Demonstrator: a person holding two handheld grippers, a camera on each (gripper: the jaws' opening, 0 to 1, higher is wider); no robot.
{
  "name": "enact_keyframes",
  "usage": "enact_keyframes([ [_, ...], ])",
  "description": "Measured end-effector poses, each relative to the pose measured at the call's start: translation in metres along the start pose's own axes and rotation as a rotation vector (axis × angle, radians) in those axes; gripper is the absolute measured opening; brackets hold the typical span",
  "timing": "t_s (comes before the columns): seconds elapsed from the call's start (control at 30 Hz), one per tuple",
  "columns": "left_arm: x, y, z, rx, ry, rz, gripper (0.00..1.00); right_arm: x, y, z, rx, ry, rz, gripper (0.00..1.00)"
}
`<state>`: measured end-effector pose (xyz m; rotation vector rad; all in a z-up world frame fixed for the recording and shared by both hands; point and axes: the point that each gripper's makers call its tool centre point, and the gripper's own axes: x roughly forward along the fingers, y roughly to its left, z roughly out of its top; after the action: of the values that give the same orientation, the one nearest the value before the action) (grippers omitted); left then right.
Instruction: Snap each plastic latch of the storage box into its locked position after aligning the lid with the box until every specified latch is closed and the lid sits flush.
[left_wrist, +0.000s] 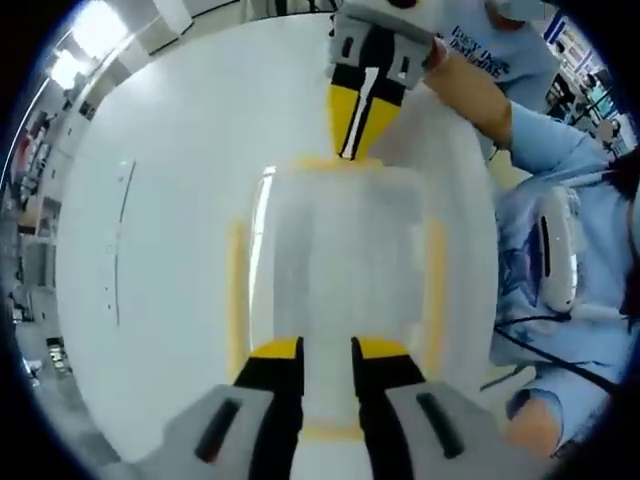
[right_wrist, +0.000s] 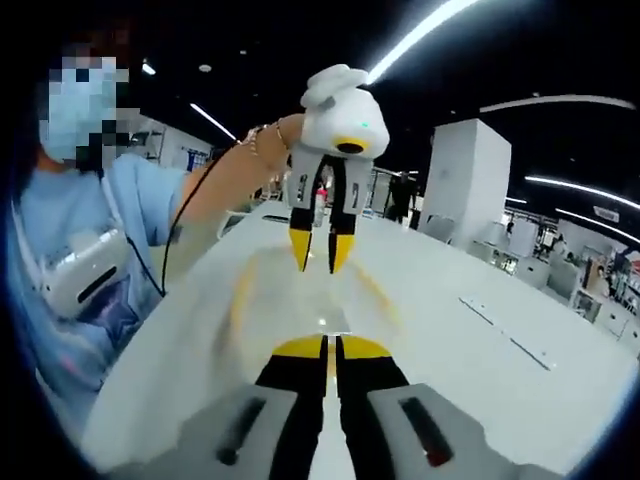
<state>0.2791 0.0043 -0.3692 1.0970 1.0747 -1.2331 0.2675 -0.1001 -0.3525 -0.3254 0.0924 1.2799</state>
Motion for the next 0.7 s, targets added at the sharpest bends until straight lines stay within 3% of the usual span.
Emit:
enact_keyframes([
  [0.7,-0.0023,-0.0019,-0.0025,0.032,-0.032,-0.011,0.18,-0.0010,0.0044,-0.0082,0.036,0.044,0.017,0.00],
])
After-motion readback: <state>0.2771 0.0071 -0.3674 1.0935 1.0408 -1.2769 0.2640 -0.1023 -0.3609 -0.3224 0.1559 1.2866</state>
